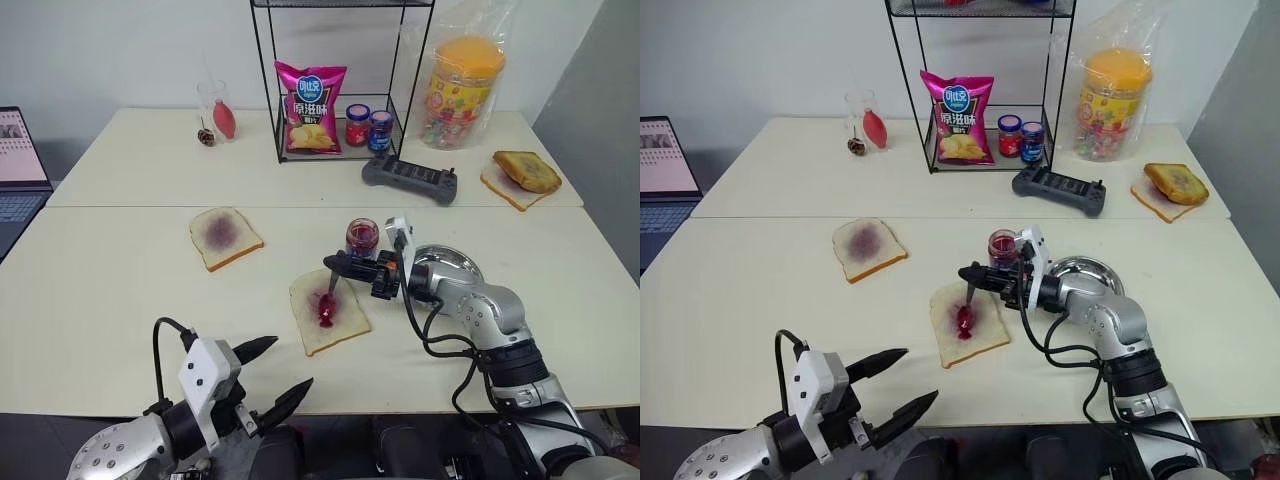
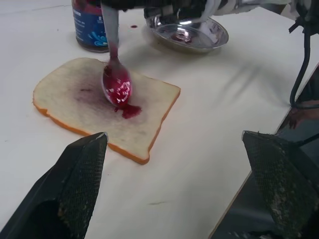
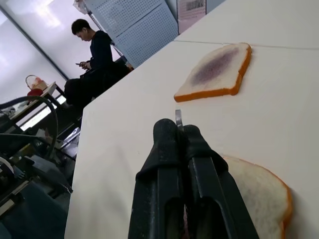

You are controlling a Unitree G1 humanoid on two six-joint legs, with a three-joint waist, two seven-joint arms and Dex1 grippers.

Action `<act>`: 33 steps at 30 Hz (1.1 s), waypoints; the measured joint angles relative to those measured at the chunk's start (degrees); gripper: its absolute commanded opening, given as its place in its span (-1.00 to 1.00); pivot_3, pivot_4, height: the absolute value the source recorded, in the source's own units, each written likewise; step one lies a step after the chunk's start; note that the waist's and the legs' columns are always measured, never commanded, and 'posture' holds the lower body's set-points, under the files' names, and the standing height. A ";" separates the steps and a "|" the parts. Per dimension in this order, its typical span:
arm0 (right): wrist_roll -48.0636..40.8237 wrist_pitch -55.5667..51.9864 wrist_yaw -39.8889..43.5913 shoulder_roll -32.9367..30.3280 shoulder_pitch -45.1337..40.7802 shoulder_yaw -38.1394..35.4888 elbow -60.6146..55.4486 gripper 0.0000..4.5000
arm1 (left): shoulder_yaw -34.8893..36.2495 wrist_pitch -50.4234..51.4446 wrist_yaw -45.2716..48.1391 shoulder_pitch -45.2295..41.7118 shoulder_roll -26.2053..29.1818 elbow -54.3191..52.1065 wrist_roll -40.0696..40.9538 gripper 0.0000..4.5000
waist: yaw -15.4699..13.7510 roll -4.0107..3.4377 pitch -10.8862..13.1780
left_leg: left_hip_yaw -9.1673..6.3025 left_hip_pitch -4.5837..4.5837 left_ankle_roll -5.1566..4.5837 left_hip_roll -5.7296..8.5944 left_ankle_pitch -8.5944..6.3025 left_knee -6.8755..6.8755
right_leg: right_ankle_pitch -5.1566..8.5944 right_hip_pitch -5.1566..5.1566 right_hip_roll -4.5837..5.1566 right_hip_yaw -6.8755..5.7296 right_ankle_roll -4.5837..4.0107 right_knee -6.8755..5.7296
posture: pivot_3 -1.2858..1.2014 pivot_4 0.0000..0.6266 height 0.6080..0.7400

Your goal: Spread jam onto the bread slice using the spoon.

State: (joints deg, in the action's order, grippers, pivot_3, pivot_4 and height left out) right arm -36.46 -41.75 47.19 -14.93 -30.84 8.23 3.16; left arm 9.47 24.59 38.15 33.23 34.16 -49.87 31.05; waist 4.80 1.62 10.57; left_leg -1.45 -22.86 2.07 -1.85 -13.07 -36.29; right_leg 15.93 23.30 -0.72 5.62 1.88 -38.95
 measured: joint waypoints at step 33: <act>0.02 -9.07 1.92 -0.71 -2.84 -0.04 0.61 -0.99 | -3.10 -0.13 -1.75 -2.45 -0.18 0.00 -1.00 1.00 | 0.17 -0.01 0.01 | -0.02 -0.01 0.00 0.00 -0.01 0.19 | 0.00 0.08 -0.01 -0.03 0.12 0.00 | 0.03 -0.52 1.00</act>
State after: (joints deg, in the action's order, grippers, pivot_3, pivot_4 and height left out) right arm -36.44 -50.83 49.12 -15.63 -33.68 8.20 3.76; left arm 6.38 24.46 36.40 30.78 33.98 -49.88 30.05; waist 4.97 1.60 10.58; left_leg -1.47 -22.87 2.07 -1.85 -13.08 -36.11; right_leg 15.94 23.37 -0.73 5.59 1.99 -38.94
